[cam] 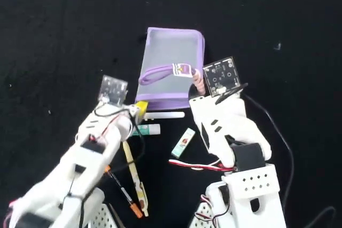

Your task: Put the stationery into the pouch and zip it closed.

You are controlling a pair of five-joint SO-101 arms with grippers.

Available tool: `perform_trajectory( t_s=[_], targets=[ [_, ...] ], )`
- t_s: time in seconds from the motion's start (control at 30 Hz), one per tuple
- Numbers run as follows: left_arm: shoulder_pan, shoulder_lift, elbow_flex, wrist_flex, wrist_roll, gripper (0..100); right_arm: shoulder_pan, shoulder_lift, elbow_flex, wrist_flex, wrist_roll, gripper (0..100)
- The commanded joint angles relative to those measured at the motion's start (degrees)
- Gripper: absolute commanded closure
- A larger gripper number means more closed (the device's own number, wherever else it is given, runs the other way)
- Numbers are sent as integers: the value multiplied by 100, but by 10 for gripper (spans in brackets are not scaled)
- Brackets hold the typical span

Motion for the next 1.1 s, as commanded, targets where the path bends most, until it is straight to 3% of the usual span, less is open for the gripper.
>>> perform_trajectory(
  t_s=[0.0, 0.33, 0.53, 0.93, 1.07],
  targets=[
    [-145, 879, -822, -123, 88, 799, -70, -224, -312, 0, 26, 987],
    [-180, 316, -1033, -132, 695, 800, -70, -224, -295, -9, 26, 987],
    [110, 404, -1332, -132, 624, 977, -62, -224, -295, -9, 26, 987],
    [251, 2084, -2404, -141, 624, 971, -44, -224, -295, 26, 26, 987],
    [101, 1987, -2387, -97, 677, 971, -35, -224, -303, 26, 26, 984]
  ],
)
